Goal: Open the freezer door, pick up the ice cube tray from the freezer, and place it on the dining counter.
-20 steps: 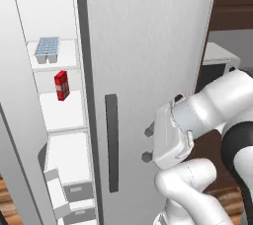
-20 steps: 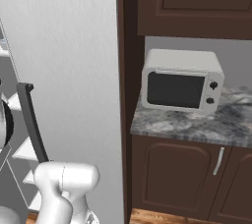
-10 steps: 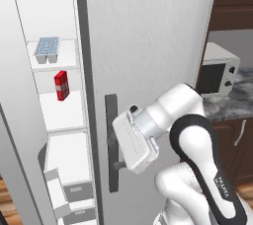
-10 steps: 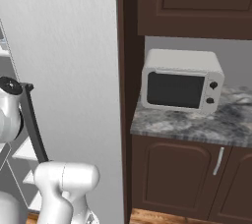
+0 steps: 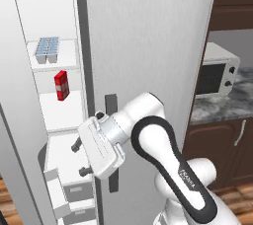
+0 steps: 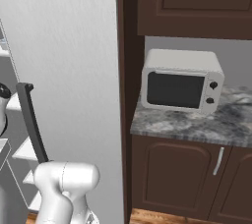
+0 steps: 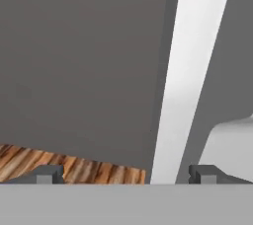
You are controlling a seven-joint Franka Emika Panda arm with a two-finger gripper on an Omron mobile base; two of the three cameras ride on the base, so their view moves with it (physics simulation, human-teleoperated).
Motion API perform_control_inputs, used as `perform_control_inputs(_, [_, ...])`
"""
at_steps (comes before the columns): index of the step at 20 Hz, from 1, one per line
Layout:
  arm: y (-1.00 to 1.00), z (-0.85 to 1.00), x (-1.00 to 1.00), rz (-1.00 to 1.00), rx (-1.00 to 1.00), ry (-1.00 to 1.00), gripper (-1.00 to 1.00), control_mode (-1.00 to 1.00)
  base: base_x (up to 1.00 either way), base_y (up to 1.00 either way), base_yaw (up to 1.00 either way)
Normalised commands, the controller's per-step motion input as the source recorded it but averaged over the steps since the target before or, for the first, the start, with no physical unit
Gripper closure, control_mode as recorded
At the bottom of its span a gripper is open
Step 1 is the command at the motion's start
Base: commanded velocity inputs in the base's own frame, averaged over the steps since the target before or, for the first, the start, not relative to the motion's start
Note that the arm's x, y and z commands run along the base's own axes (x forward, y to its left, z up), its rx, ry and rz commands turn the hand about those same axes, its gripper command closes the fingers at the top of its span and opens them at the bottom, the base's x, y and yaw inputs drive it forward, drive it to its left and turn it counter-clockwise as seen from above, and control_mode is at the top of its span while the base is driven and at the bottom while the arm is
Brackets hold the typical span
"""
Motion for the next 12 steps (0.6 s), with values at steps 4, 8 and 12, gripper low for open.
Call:
perform_control_inputs(4, [0.46,0.0,0.38,0.04,0.1,0.0,-1.0,-1.0,0.0,0.0,0.0])
perform_control_inputs(8, [0.45,-0.09,0.22,0.05,0.05,0.0,-1.0,-1.0,0.0,0.0,0.0])
perform_control_inputs(12, [0.55,-0.13,0.2,0.04,0.01,0.0,-1.0,-1.0,0.0,0.0,0.0])
